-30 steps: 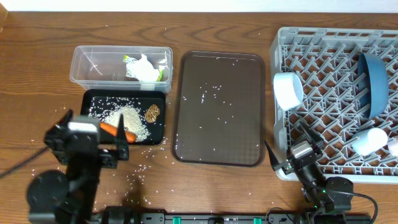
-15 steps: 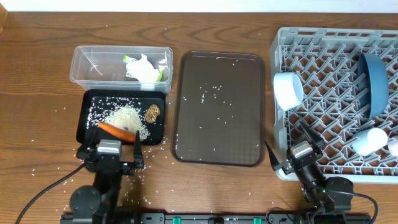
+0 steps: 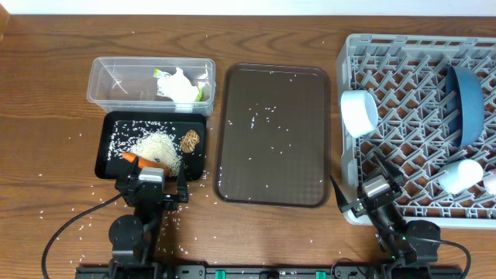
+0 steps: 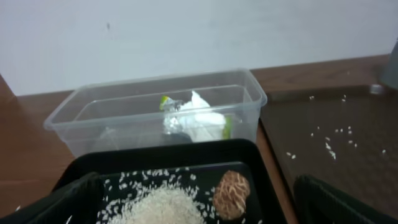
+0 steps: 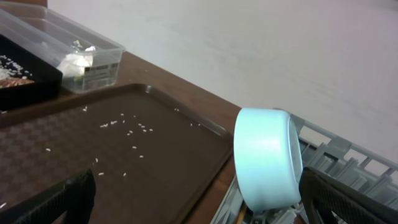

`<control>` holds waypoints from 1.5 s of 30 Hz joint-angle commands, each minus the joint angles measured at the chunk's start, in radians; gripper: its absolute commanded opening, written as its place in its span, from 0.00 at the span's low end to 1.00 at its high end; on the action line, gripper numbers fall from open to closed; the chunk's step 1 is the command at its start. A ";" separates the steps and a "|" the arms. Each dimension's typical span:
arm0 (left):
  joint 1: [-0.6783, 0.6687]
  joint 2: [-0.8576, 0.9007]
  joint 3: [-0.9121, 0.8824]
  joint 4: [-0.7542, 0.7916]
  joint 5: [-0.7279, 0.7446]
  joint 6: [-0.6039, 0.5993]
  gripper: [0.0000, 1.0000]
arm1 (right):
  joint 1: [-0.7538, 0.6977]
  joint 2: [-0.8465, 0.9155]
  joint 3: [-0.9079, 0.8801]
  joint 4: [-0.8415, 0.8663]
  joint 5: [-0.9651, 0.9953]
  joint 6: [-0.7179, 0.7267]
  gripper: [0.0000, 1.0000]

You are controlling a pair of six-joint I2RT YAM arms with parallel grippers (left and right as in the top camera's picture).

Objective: Sort waste into correct bins and load items into the dishwasher rack

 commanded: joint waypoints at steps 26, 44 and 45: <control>-0.002 -0.009 -0.042 0.027 -0.028 -0.002 0.98 | 0.008 -0.005 -0.003 -0.002 0.003 0.000 0.99; -0.002 -0.006 -0.042 0.013 -0.028 -0.002 0.98 | 0.008 -0.005 -0.003 -0.002 0.003 0.000 0.99; -0.002 -0.006 -0.042 0.013 -0.028 -0.002 0.98 | 0.008 -0.005 -0.003 -0.002 0.003 0.000 0.99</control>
